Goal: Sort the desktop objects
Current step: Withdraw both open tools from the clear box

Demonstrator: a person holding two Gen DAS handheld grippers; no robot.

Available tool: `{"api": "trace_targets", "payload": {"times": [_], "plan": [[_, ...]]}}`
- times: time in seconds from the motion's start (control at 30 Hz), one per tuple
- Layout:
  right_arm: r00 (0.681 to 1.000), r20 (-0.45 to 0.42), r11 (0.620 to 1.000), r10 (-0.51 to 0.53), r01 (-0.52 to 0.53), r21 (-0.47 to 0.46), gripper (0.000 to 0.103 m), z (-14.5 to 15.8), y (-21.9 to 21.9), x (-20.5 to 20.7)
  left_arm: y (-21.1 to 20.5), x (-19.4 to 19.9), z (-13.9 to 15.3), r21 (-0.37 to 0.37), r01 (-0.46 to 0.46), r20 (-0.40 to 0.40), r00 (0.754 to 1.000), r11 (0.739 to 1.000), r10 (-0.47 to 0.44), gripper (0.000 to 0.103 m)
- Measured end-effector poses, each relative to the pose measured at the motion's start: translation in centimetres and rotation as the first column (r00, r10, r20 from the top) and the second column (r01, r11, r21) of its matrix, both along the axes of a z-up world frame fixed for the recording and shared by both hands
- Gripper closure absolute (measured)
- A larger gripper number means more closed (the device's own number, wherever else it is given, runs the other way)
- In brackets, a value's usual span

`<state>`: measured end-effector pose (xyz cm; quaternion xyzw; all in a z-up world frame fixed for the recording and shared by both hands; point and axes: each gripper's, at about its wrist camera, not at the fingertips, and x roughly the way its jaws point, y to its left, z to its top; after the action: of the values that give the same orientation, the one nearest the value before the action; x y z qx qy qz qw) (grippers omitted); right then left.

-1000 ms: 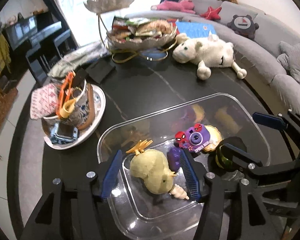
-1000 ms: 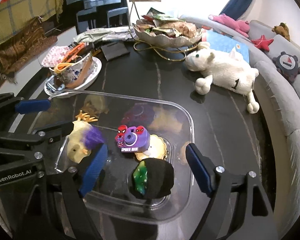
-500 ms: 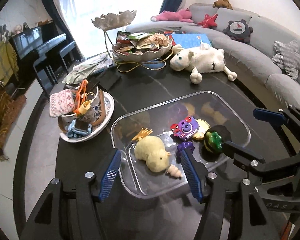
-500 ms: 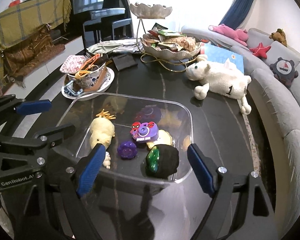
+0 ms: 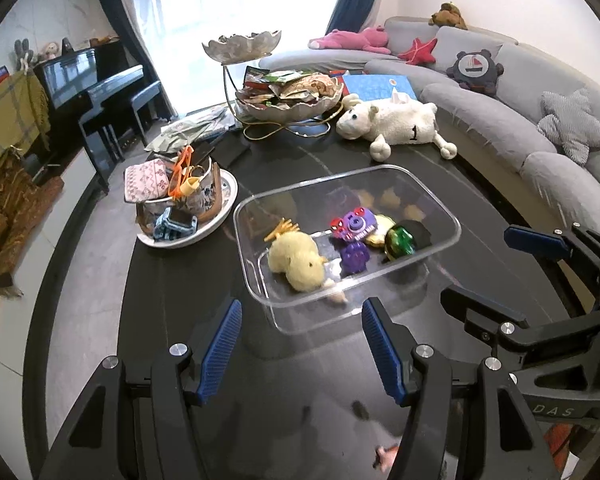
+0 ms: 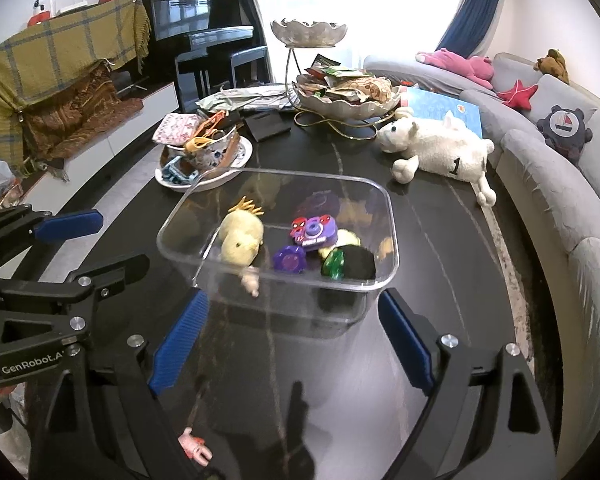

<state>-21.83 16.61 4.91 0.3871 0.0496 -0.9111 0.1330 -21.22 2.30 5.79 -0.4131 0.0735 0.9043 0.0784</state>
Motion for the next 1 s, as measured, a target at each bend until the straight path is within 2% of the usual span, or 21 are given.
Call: {"api": "trace_targets", "payload": {"times": [0.33,0.6,1.0], "plan": [[1.000,-0.024,1.000,0.011,-0.011,0.010,0.017,0.7,-0.1,5.3,-0.2,5.3,0.4,0.023,-0.008,-0.015,1.000,1.000,0.008,0.044],[1.000,-0.009,1.000,0.007,-0.007,0.026,0.017,-0.2,-0.4,8.8,-0.6,8.5,-1.0,0.057,-0.011,0.035,0.999,0.998,0.009,0.044],[0.999,0.051,1.000,0.003,-0.003,0.013,0.018,-2.6,-0.5,12.1,-0.8,11.7,-3.3,0.057,-0.010,0.094,0.996,0.998,0.005,0.044]]}}
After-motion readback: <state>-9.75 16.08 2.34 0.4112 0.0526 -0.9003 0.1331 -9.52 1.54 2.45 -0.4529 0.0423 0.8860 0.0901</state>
